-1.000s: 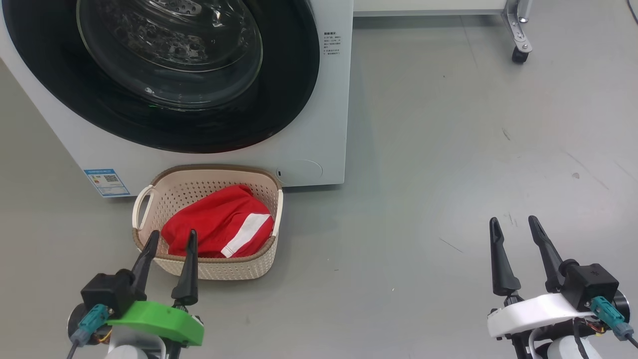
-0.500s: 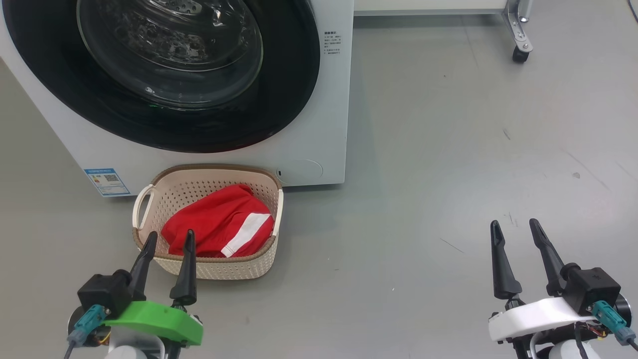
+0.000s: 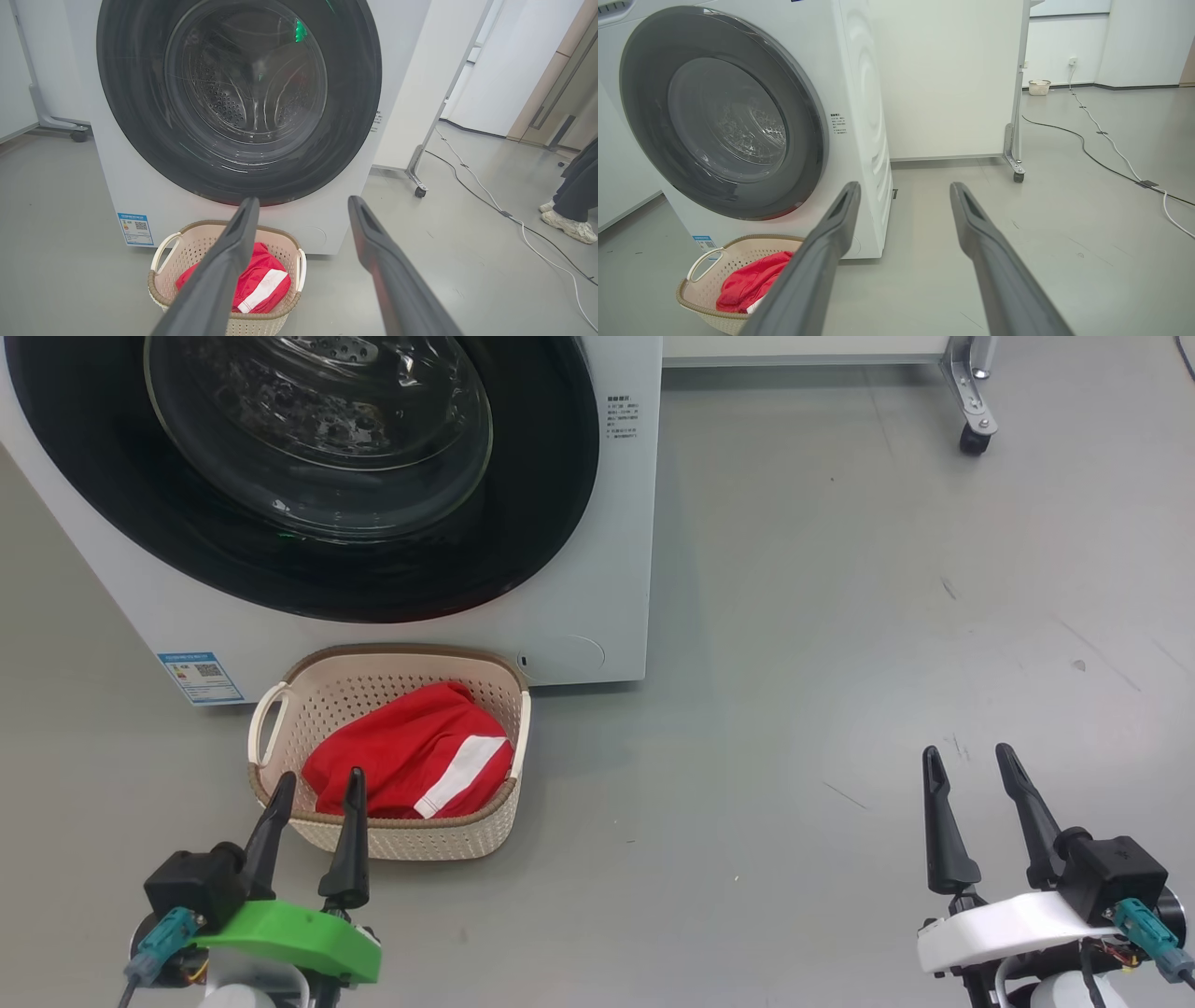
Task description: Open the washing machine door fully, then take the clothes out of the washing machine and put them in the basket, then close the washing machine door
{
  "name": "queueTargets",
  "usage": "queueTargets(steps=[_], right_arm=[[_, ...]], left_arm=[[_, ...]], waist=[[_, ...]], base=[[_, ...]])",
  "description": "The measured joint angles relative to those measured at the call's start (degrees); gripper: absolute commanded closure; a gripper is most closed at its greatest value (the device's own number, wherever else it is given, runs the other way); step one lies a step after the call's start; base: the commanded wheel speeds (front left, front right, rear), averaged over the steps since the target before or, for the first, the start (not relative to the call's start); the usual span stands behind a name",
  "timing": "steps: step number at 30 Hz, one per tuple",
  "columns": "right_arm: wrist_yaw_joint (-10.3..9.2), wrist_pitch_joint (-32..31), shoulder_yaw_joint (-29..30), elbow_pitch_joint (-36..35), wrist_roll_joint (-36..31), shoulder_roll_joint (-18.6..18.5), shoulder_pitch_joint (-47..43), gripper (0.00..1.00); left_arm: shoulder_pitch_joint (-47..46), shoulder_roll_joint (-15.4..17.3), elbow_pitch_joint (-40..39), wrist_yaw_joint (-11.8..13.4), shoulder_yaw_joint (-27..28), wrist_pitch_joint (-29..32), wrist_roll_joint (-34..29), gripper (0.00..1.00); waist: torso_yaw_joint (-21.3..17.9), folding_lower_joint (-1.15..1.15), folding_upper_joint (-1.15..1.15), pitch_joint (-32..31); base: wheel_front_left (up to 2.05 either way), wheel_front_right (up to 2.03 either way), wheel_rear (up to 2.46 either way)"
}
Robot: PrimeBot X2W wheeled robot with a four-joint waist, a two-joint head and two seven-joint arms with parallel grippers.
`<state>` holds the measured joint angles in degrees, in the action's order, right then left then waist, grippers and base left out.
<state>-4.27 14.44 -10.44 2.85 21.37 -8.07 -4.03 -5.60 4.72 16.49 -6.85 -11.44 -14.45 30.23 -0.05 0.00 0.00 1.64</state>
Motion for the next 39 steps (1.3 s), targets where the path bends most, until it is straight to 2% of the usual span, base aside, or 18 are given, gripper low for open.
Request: queueTargets(steps=[7, 8, 14, 19, 25, 39], right_arm=[[0.00, 0.00, 0.14, -0.05, 0.00, -0.04, -0.04, 0.00], [0.00, 0.00, 0.14, -0.07, 0.00, -0.04, -0.04, 1.00], [0.09, -0.09, -0.41, 3.30, 0.05, 1.19, -1.44, 1.00], [0.33, -0.09, -0.42, 3.42, 1.64, 1.33, -2.02, 1.00], [1.09, -0.99, 0.07, 3.32, 7.21, 1.79, -2.04, 1.00], [2.20, -3.56, 2.50, 3.53, 17.84, 2.30, -1.85, 1.00]], left_arm=[[0.00, -0.15, 0.23, -0.01, -0.01, 0.00, 0.01, 0.00], [0.00, -0.16, 0.26, -0.01, -0.01, 0.00, 0.09, 1.00], [1.58, -0.89, 3.53, -0.01, -0.37, 0.29, 0.21, 1.00], [2.11, -1.10, 3.68, -0.01, 0.03, 0.88, 1.85, 1.00], [2.11, -1.26, 3.56, -0.01, 0.86, 2.40, 7.16, 1.00], [2.11, -1.57, 3.18, -0.01, 3.32, 5.30, 14.96, 1.00]], waist=[[0.04, 0.00, 0.00, -0.18], [0.04, 0.00, 0.00, -0.20], [0.04, 0.00, 0.00, -0.22], [0.02, 0.00, 0.00, -0.28], [0.02, 0.00, 0.00, -0.35], [0.07, 0.00, 0.00, -0.51]], base=[[0.00, 0.00, 0.00], [0.00, 0.00, 0.00], [0.00, 0.00, 0.00], [0.00, 0.00, 0.00], [0.00, 0.00, 0.00], [0.00, 0.00, 0.00]])
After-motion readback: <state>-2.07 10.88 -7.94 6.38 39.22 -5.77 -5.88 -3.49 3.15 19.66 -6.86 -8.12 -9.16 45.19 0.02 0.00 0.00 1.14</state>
